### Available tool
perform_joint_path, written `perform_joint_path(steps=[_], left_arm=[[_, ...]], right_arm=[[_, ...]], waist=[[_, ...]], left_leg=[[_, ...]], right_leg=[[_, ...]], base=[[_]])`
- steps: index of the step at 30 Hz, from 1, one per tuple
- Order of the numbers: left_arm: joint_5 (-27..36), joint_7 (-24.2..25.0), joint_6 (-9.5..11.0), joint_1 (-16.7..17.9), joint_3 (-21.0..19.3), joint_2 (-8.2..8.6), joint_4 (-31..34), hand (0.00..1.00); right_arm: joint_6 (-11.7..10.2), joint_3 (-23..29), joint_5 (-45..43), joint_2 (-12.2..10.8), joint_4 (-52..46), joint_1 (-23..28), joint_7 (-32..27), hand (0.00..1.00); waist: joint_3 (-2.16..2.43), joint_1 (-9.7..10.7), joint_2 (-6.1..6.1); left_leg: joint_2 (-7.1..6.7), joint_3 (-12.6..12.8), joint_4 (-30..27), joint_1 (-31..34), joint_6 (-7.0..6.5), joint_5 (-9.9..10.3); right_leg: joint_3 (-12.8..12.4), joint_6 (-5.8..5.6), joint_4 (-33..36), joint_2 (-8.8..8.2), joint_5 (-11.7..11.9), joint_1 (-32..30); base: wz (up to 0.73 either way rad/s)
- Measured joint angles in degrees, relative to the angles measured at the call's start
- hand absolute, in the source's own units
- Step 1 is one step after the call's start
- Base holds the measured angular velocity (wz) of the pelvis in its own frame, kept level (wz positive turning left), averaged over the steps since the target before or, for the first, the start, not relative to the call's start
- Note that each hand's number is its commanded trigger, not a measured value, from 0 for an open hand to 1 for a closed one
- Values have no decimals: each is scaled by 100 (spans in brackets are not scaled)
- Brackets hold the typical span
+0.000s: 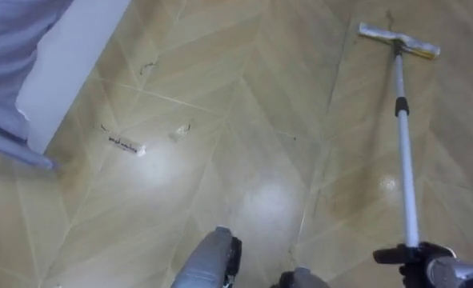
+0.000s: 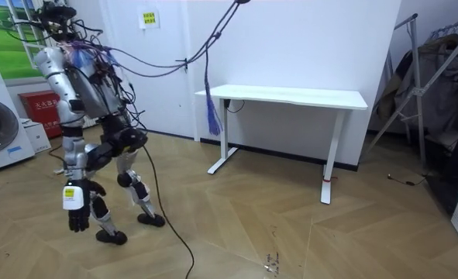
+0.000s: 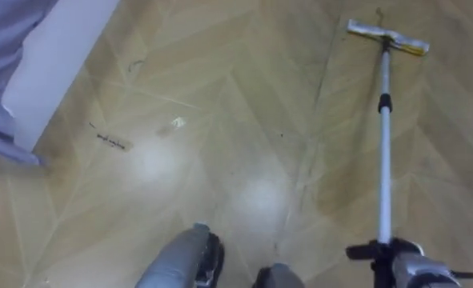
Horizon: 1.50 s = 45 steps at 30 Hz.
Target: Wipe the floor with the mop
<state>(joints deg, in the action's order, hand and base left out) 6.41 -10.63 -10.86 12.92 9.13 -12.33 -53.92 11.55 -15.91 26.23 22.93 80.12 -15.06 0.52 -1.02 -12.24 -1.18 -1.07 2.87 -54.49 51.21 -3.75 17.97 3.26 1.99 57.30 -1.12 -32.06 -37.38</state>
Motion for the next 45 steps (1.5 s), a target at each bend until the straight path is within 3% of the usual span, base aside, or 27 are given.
perform_joint_path(steps=[1,2,3,4,7,11,14,15,17,19,20,21,22,23,24,26,28,30,31,32,34,36,37,39,41,43,45], left_arm=[[-76,34,-12,-106,1,63,-18,0],[-137,44,-14,-119,0,92,-15,0],[-310,67,17,-183,-1,124,-9,0],[-410,72,91,-226,-23,139,-5,0],[-466,71,227,-260,-106,170,73,0],[-488,13,271,-338,-97,202,75,0],[-481,3,245,-324,-97,260,-8,0],[-478,-9,199,-287,-105,259,-82,0],[-477,-15,57,-208,-107,264,-126,0],[-415,-69,-46,-171,-130,225,-125,0],[-400,-93,-48,-175,-113,205,-107,0],[-341,-156,-53,-197,-88,161,-86,0],[-318,-187,-60,-186,-34,135,-81,0],[-295,-195,-64,-175,18,120,-69,0],[-212,-194,-53,-160,34,109,3,0],[-222,-140,-34,-176,32,108,25,0],[-325,-77,4,-83,37,112,101,0],[-328,-2,-5,-43,36,106,81,0],[-366,15,-2,-78,36,106,82,0],[-377,18,2,-110,35,106,80,0],[-358,9,34,-380,29,115,46,0],[-385,-5,149,-609,8,148,84,0],[-382,-39,203,-720,13,148,100,0],[-415,-163,262,-823,11,145,84,0],[-488,-231,256,-770,19,154,81,0],[-504,-261,118,-687,16,154,69,0],[-503,-260,62,-606,15,187,-88,0]], right_arm=[[-46,-21,-2,51,108,340,0,100],[-67,-56,-2,68,227,483,-1,100],[-73,-94,-69,72,391,848,-37,100],[-71,-96,-117,3,409,1266,-99,100],[-74,-81,-101,-220,409,1910,-200,100],[-88,34,-85,-541,198,2120,-457,100],[15,175,-130,-757,196,2018,-534,100],[132,231,-159,-774,199,1913,-534,100],[284,324,-224,-722,227,1664,-542,100],[392,375,-344,-603,279,1086,-568,100],[407,373,-366,-557,276,917,-567,100],[417,369,-364,-468,263,578,-556,100],[414,357,-361,-385,208,255,-540,100],[406,323,-331,-340,155,116,-525,100],[339,185,-129,-246,11,-125,-477,100],[200,130,130,-207,-82,-344,-388,100],[230,156,347,-258,-224,-473,-283,100],[206,150,514,-282,-222,-259,-219,100],[222,145,520,-269,-218,-66,-179,100],[218,141,526,-255,-207,40,-171,100],[166,41,545,-168,-45,366,-169,100],[162,-12,467,-71,65,615,-252,100],[142,-33,466,-46,144,751,-380,100],[63,-45,441,-115,222,920,-614,100],[33,-47,322,-253,228,1111,-798,100],[21,-37,240,-441,226,1360,-925,100],[22,-19,178,-546,216,1555,-920,100]], waist=[[1,76,126],[-3,125,169],[5,226,216],[34,335,275],[140,572,500],[88,864,627],[56,881,587],[11,867,522],[10,798,510],[-15,638,432],[-29,613,411],[-71,550,322],[-67,470,211],[-68,417,134],[-89,310,30],[-150,162,-121],[-104,68,-158],[-72,91,-98],[-27,97,-101],[-26,97,-85],[-26,115,88],[-8,211,304],[14,287,444],[-1,408,522],[10,474,557],[-1,612,540],[29,707,485]], left_leg=[[-121,29,3,-141,-217,127],[-225,29,15,-220,-294,165],[-406,113,36,-391,-473,249],[-531,167,34,-522,-572,388],[-597,144,84,-706,-655,639],[-616,74,242,-932,-667,740],[-615,86,383,-1291,-619,896],[-617,93,361,-1445,-585,1005],[-563,97,262,-1645,-509,1208],[-406,176,-239,-1622,-248,1325],[-335,200,-596,-1469,-96,1242],[-186,242,-1483,-1087,291,855],[-83,272,-2261,-708,375,300],[-46,279,-2534,-544,403,95],[70,270,-2664,-221,366,75],[231,277,-2030,132,308,183],[253,107,-254,202,372,119],[230,110,-13,32,201,-178],[212,241,1,-122,44,-112],[161,287,-3,-201,-95,-29],[-82,359,-48,-376,-369,237],[-219,330,-26,-456,-498,369],[-316,275,8,-497,-545,443],[-470,233,143,-588,-571,480],[-494,199,272,-725,-558,513],[-543,42,302,-938,-455,706],[-547,-96,169,-1066,-323,907]], right_leg=[[7,-94,-27,-120,-66,190],[-2,-110,94,-201,-60,231],[1,-328,541,-417,81,173],[-118,-446,1059,-518,432,-27],[-372,-489,1869,-425,1316,-574],[-468,-497,1354,-263,1086,-1208],[-336,-357,-142,-190,1164,-1216],[-207,-237,-463,-186,1225,-1140],[-118,-75,-431,-163,1245,-970],[-38,52,-166,-156,963,-919],[-37,87,-60,-108,883,-931],[-98,114,189,10,711,-951],[-136,157,423,69,539,-937],[-154,185,518,83,456,-933],[-166,251,641,146,339,-886],[-159,327,669,205,214,-697],[-153,220,465,228,-6,-320],[-125,125,238,174,-137,59],[-90,29,133,51,-171,235],[-109,-7,152,-19,-189,307],[-252,-338,843,-160,194,131],[-426,-410,1439,-161,767,-190],[-485,-435,1630,-149,860,-390],[-527,-430,1497,-167,796,-794],[-549,-399,751,-71,768,-1143],[-428,-269,-445,-113,1117,-1340],[-255,-120,-453,-155,1353,-1172]], base=[[60],[59],[50],[37],[-8],[-18],[-10],[-3],[-14],[-22],[-6],[-3],[-8],[-11],[-10],[-6],[-2],[17],[24],[17],[22],[31],[27],[20],[1],[13],[22]])
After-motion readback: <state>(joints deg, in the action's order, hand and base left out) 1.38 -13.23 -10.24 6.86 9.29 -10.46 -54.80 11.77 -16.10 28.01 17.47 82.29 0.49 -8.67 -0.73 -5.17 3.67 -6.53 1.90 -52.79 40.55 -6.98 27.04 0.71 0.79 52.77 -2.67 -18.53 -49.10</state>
